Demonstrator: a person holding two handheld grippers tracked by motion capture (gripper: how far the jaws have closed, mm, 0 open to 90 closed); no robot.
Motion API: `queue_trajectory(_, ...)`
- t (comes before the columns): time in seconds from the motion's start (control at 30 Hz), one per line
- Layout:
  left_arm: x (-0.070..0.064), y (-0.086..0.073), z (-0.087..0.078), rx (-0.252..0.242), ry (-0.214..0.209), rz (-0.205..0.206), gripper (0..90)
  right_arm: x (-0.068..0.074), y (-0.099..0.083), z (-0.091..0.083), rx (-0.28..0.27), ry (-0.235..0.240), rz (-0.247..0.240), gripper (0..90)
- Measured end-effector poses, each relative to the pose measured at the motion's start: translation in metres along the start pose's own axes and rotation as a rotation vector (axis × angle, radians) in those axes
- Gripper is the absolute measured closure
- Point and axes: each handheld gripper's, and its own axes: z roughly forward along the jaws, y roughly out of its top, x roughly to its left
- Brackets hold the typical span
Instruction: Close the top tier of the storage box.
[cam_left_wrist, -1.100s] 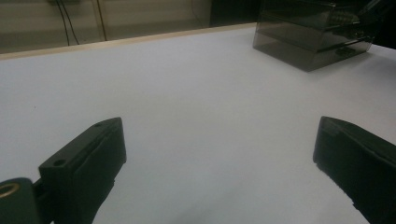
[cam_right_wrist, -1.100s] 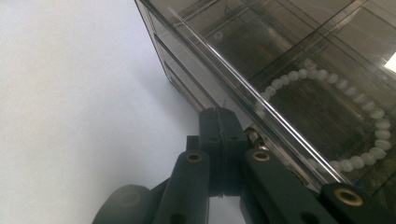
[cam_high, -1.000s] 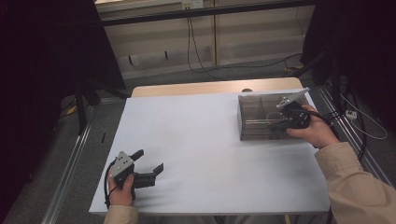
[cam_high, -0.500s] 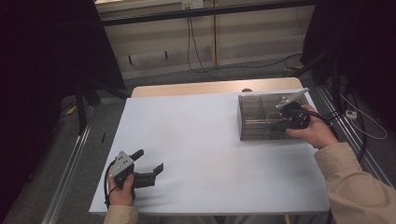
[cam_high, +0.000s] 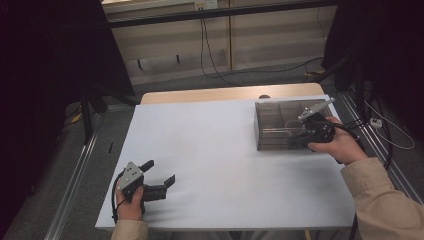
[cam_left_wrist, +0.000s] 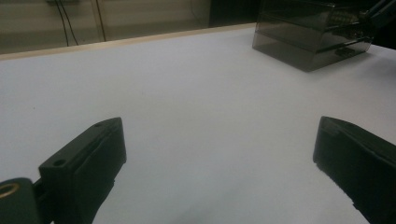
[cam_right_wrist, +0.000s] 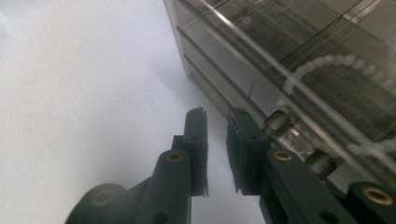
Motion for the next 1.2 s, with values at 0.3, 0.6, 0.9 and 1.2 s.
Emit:
queue_trajectory(0.3, -0.001, 0.001, 0.002, 0.003, -0.005, 0.005, 2.7, 0.013, -0.010, -0.002, -0.025, 0.060, 0.011, 63.1)
queue_trajectory(0.6, -0.001, 0.001, 0.002, 0.002, -0.006, 0.007, 2.7, 0.022, -0.018, -0.002, -0.048, 0.075, 0.001, 55.7)
queue_trajectory(0.9, -0.001, 0.001, 0.003, 0.003, -0.008, 0.008, 2.7, 0.028, -0.022, -0.002, -0.052, 0.079, -0.006, 50.2)
queue_trajectory(1.2, -0.001, 0.001, 0.003, 0.004, -0.008, 0.008, 2.7, 0.031, -0.026, -0.003, -0.053, 0.082, -0.008, 47.9)
